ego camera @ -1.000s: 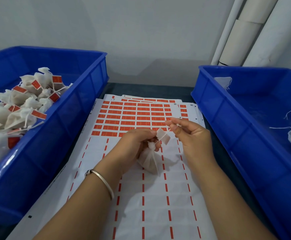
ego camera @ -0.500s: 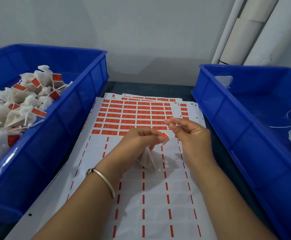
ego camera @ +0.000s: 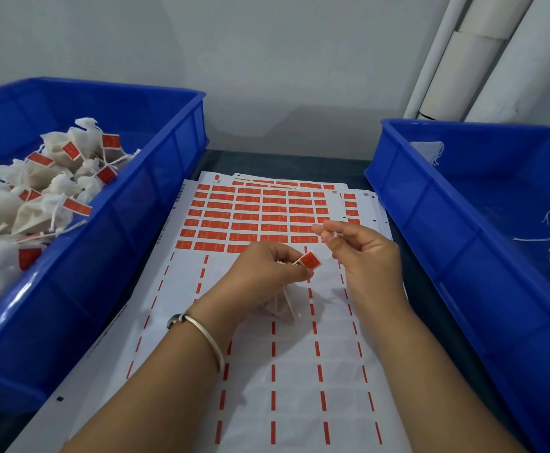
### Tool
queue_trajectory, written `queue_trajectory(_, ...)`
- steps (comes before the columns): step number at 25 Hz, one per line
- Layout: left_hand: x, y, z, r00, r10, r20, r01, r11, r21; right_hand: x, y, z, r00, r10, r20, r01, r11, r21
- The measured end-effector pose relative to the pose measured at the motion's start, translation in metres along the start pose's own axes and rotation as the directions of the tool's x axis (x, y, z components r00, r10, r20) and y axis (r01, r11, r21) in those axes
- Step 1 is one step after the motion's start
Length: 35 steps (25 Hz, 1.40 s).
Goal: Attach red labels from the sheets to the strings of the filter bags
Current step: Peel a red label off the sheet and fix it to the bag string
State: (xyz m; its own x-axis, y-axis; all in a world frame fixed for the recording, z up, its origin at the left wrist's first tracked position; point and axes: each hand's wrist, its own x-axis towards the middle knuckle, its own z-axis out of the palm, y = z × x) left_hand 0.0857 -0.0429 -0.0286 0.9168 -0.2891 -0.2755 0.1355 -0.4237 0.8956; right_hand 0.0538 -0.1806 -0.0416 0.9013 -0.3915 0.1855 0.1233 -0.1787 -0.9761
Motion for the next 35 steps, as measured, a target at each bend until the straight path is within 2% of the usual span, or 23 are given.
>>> queue_trajectory(7, 0.001, -0.004, -0.002, 0.997, 0.066, 0.031, -0.065, 0.997, -0.045, 0.001, 0.002, 0.0, 1.0, 0.001, 0.003, -0.001, 1.0, 0.013)
queue_trajectory(12, -0.002, -0.002, -0.001, 0.995, 0.099, -0.023, -0.101, 0.987, -0.123, 0.001, 0.002, -0.001, 1.0, 0.007, 0.01, -0.007, 0.999, 0.043)
queue_trajectory(20, 0.0, -0.002, 0.001, 0.987, 0.153, 0.04, -0.155, 0.986, 0.053, -0.001, 0.006, 0.001, 1.0, 0.01, 0.005, -0.01, 1.0, 0.004)
queue_trajectory(23, 0.003, -0.001, -0.001, 0.991, 0.129, 0.043, -0.132, 0.987, 0.086, -0.001, 0.006, 0.001, 1.0, -0.004, -0.016, 0.005, 1.0, 0.01)
queue_trajectory(27, 0.006, 0.004, -0.005, 0.988, 0.152, -0.025, -0.134, 0.926, 0.353, -0.003, 0.011, 0.005, 1.0, 0.021, -0.02, -0.021, 1.0, 0.007)
queue_trajectory(29, 0.005, 0.008, -0.009, 0.988, 0.145, -0.057, -0.107, 0.896, 0.431, -0.002, 0.013, 0.005, 0.999, 0.033, -0.037, -0.032, 0.999, 0.022)
queue_trajectory(32, 0.0, 0.011, -0.015, 0.991, 0.136, -0.018, -0.116, 0.904, 0.412, 0.0, 0.011, 0.003, 0.996, 0.054, -0.071, -0.05, 0.997, 0.067)
queue_trajectory(35, -0.009, 0.011, -0.019, 0.989, 0.143, -0.038, -0.122, 0.933, 0.339, -0.002, 0.008, 0.005, 0.996, 0.077, -0.036, -0.072, 0.988, 0.138)
